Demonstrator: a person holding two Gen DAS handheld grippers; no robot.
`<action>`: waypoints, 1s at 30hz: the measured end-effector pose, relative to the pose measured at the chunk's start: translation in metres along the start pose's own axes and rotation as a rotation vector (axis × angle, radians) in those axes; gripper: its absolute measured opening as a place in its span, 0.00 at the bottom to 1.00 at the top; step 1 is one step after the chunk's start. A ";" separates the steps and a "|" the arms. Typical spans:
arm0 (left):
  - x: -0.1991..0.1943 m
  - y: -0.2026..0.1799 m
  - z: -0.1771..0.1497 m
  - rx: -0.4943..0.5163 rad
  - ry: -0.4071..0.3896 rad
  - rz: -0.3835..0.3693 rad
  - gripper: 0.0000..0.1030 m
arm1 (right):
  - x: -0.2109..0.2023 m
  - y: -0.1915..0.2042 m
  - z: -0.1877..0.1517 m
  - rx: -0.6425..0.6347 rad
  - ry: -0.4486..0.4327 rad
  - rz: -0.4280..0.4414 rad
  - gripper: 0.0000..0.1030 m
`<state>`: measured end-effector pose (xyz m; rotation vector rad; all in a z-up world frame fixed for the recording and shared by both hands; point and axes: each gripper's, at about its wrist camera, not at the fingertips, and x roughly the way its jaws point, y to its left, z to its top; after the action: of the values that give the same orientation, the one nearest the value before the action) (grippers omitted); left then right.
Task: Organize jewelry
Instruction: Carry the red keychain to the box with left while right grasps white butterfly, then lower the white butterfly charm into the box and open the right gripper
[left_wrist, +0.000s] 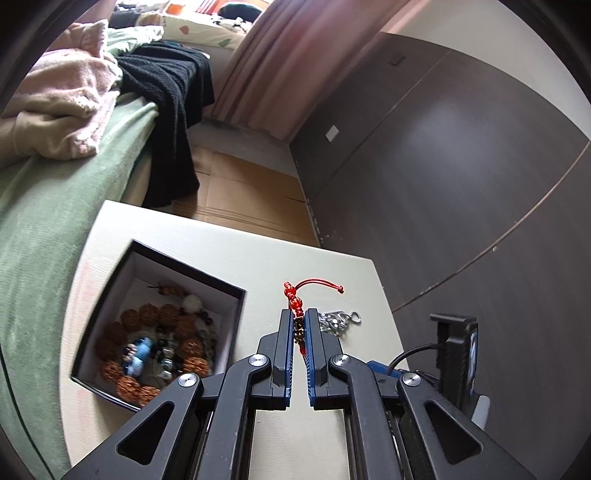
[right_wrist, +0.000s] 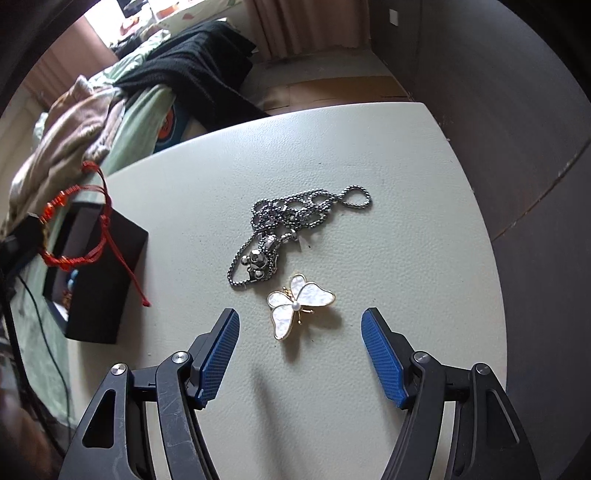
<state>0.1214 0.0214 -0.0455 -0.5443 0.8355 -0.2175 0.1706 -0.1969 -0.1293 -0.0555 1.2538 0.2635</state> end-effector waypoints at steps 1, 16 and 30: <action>-0.002 0.002 0.001 -0.003 -0.002 0.004 0.05 | 0.001 0.003 0.001 -0.014 -0.005 -0.016 0.67; -0.035 0.041 0.003 -0.071 -0.026 0.070 0.05 | -0.012 0.019 -0.007 -0.101 -0.031 -0.038 0.39; -0.063 0.070 0.003 -0.189 -0.087 0.132 0.79 | -0.071 0.041 -0.005 0.006 -0.237 0.331 0.39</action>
<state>0.0801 0.1055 -0.0410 -0.6688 0.8079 0.0064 0.1368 -0.1700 -0.0598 0.1861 1.0235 0.5371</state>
